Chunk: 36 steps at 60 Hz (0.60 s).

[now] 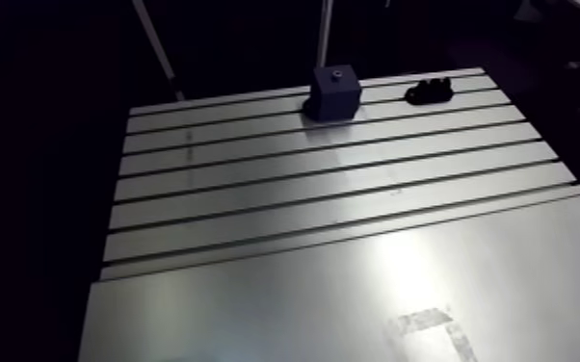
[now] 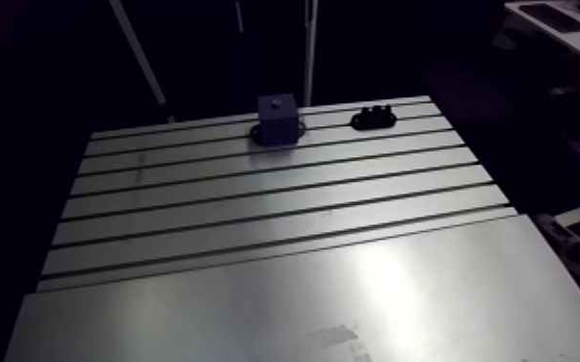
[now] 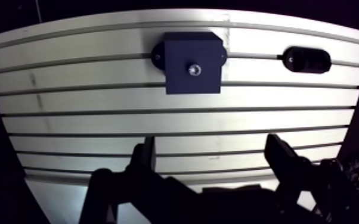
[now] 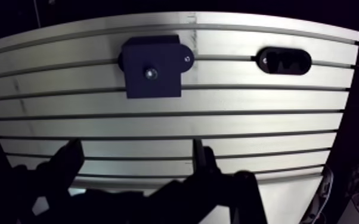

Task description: Pick up the M10 bolt and insert it into the hole until fully seated.

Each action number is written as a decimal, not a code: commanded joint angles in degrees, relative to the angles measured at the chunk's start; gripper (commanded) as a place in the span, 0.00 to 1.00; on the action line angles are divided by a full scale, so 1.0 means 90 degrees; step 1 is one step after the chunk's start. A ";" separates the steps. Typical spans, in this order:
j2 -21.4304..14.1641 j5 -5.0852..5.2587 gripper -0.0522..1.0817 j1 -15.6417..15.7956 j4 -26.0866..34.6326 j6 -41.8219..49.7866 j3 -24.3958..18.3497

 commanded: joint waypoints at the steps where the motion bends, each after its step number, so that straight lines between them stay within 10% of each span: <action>1: -0.1700 0.0256 0.05 0.0042 0.0241 0.0118 0.0787; 15: -0.2447 0.0295 0.05 0.0052 -0.0072 0.0128 0.1467; 36: -0.2715 0.0303 0.05 0.0179 0.0740 0.0283 0.1219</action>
